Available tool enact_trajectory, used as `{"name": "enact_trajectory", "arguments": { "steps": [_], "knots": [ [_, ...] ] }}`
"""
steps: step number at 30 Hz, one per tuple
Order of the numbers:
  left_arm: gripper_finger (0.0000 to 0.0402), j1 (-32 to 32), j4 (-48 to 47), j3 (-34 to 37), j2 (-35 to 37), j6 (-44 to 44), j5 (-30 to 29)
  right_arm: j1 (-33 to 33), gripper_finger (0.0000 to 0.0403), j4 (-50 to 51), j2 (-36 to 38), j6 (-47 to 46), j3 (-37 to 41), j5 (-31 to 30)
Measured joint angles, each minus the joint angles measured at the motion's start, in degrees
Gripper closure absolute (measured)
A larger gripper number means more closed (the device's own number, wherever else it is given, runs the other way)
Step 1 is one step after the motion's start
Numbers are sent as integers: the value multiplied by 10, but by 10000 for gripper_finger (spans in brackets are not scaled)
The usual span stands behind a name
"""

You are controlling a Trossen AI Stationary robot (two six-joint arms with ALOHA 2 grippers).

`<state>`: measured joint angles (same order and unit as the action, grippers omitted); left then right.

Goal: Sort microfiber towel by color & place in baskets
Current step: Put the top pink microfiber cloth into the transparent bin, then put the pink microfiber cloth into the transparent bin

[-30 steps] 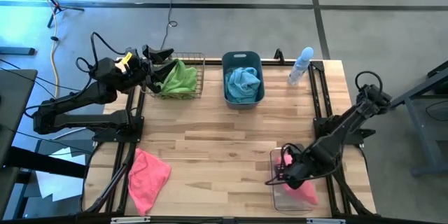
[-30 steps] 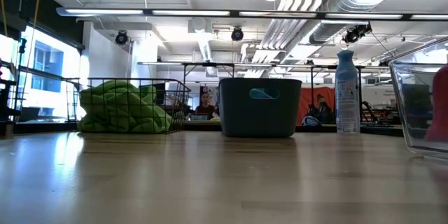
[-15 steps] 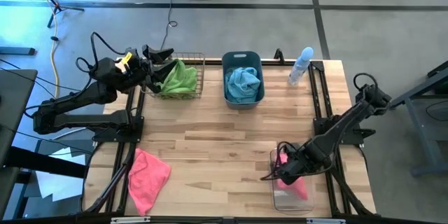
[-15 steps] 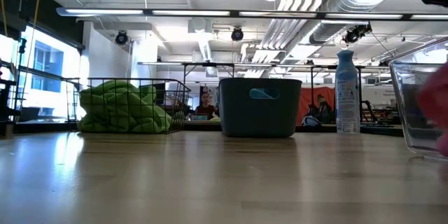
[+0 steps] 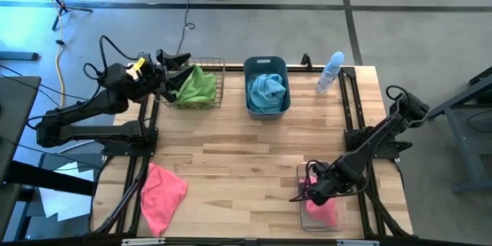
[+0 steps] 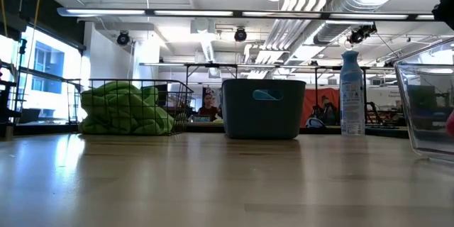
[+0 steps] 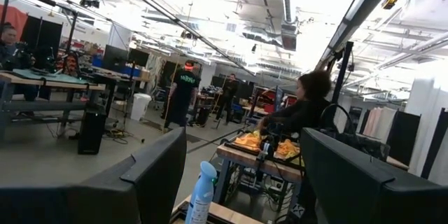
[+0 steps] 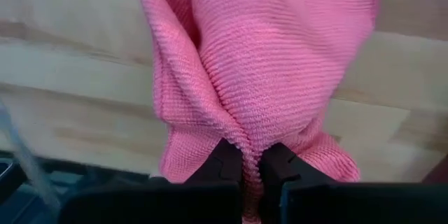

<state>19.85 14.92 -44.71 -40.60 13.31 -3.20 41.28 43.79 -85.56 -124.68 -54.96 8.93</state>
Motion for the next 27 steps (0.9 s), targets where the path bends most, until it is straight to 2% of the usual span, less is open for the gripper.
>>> {"name": "enact_trajectory", "arguments": {
  "steps": [5, 10, 14, 23, 27],
  "knots": [
    [135, 0, 1, 0, 0, 1, 0, 0, 389, 14, 0, 2, 0, -8],
    [135, 0, 3, 0, 0, 0, 0, 0, 357, 14, 0, 13, 0, -18],
    [135, 0, 10, 0, 0, 0, 0, 0, 303, 13, 0, 28, 0, -12],
    [135, 0, 17, 0, 0, 0, 0, 0, 147, 1, 27, 68, 0, 19],
    [135, 0, 17, 0, 0, -4, 0, 0, 112, 1, 40, 73, 0, 21]
  ]
}}
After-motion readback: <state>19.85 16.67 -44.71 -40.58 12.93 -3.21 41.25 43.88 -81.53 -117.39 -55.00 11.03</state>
